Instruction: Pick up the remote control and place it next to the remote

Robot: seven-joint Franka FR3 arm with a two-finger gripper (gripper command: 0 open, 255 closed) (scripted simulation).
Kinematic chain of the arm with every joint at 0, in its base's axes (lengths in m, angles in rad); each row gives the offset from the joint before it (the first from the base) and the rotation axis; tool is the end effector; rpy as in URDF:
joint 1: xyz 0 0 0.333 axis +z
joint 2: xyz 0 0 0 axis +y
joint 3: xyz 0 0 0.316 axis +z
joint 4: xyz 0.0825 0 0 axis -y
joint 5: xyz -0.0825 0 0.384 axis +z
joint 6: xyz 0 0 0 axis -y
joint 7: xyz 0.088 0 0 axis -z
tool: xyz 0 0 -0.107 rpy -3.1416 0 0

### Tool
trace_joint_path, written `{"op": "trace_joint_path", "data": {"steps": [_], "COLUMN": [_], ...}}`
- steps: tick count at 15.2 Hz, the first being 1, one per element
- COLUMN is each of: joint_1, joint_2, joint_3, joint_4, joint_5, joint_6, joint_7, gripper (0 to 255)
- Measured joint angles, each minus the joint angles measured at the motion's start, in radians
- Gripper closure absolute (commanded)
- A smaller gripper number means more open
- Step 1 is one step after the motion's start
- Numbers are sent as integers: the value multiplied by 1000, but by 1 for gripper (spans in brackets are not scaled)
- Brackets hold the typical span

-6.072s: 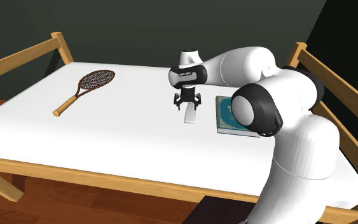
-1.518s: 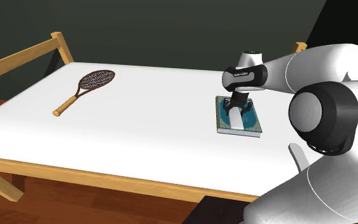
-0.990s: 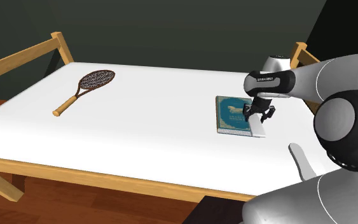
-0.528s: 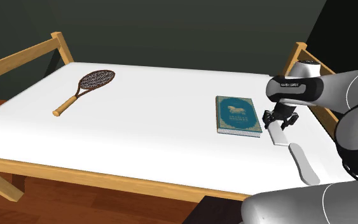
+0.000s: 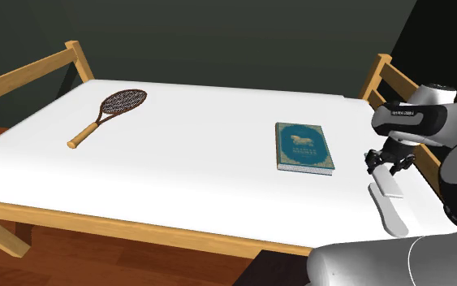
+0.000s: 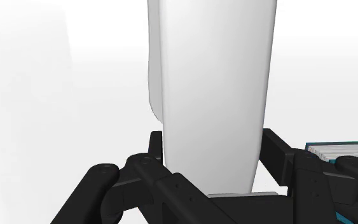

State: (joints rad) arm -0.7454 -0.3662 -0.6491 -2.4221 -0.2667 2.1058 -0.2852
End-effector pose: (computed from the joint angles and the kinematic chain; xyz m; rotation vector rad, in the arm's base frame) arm 0.0617 -0.4400 0.4151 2.7995 -1.4174 -0.0166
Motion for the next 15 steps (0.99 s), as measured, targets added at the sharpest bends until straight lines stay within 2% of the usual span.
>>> {"op": "trace_joint_path", "data": {"steps": [8, 15], "joint_1": [-61, -66], "joint_2": [34, 151], "joint_3": [-157, -333], "joint_4": [64, 180], "joint_5": [-23, 46], "joint_6": [-3, 4], "joint_7": [-212, -445], "gripper": [255, 255]}}
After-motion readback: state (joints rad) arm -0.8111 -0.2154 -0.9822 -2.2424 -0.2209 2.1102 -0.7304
